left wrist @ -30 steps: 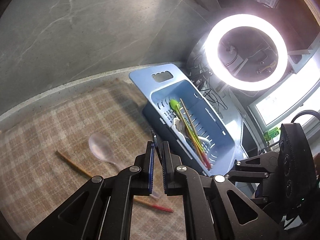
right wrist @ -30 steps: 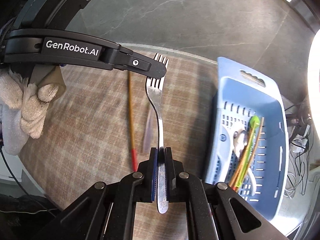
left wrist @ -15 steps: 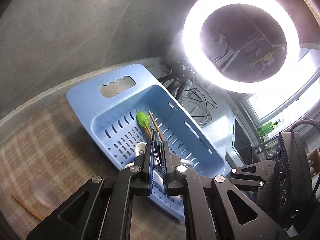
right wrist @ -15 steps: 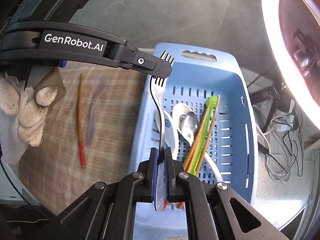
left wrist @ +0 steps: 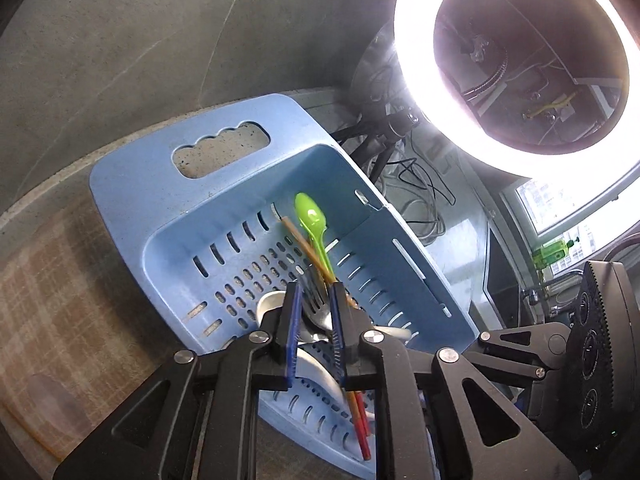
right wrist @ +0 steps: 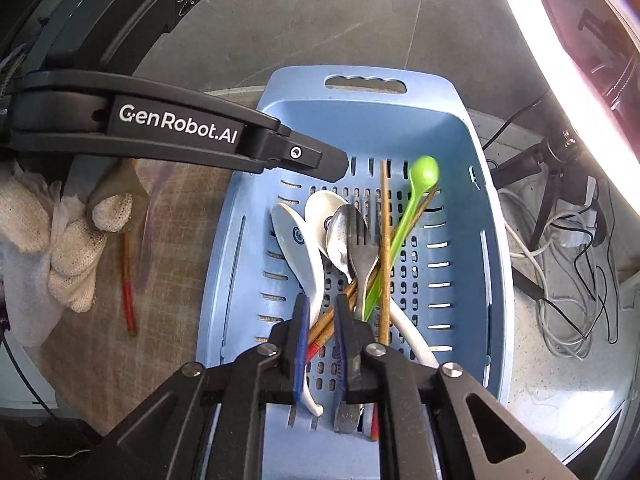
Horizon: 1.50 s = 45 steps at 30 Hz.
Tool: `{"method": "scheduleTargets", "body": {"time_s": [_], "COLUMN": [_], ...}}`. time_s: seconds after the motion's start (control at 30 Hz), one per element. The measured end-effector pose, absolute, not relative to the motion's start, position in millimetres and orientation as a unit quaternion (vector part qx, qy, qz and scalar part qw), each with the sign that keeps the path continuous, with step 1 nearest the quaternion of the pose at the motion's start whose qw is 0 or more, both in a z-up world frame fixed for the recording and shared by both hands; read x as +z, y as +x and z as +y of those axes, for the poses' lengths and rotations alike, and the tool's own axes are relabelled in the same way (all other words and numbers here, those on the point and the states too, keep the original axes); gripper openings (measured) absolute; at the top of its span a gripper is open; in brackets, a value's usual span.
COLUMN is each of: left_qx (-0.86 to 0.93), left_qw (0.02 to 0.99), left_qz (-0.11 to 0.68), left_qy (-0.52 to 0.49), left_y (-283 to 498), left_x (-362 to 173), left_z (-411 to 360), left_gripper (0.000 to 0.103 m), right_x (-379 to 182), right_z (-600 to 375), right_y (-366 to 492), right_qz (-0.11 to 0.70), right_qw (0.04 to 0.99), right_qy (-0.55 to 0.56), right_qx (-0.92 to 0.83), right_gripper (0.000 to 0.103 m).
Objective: Organize utensils
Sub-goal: 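Lower the fork into the basket and open the right gripper, then move the right gripper to the clear plastic spoon handle and close on it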
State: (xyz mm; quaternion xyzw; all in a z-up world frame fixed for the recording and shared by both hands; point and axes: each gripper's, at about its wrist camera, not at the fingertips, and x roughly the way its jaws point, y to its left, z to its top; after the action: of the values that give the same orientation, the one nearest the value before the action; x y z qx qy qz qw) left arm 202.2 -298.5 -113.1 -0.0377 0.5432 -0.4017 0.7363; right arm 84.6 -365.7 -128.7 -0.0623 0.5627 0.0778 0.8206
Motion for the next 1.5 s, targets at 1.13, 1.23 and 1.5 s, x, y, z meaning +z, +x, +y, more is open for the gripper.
{"method": "scheduleTargets", "body": {"time_s": [1.13,1.23,1.5], "left_qx": [-0.240,-0.222,-0.174], "left_qw": [0.789,0.781,0.779], "left_qz": [0.559,0.571,0.580], "left_qy": [-0.090,-0.126,-0.162], "left_y": [157,156,163], "left_x": [-103,-120,-142], "left_z": [-104,-102,-118], "left_gripper": [0.026,0.026,0.026], "right_x": [-104,-112,-136], "right_z": [-282,-271,-240], "right_y": [83,97,117], "right_qz": [0.511,0.527,0.555], "right_qw": [0.848,0.836,0.814], "right_qy": [-0.001,0.022,0.009], "right_qx": [0.137,0.150,0.171], "right_gripper": [0.039,0.039,0.038]}}
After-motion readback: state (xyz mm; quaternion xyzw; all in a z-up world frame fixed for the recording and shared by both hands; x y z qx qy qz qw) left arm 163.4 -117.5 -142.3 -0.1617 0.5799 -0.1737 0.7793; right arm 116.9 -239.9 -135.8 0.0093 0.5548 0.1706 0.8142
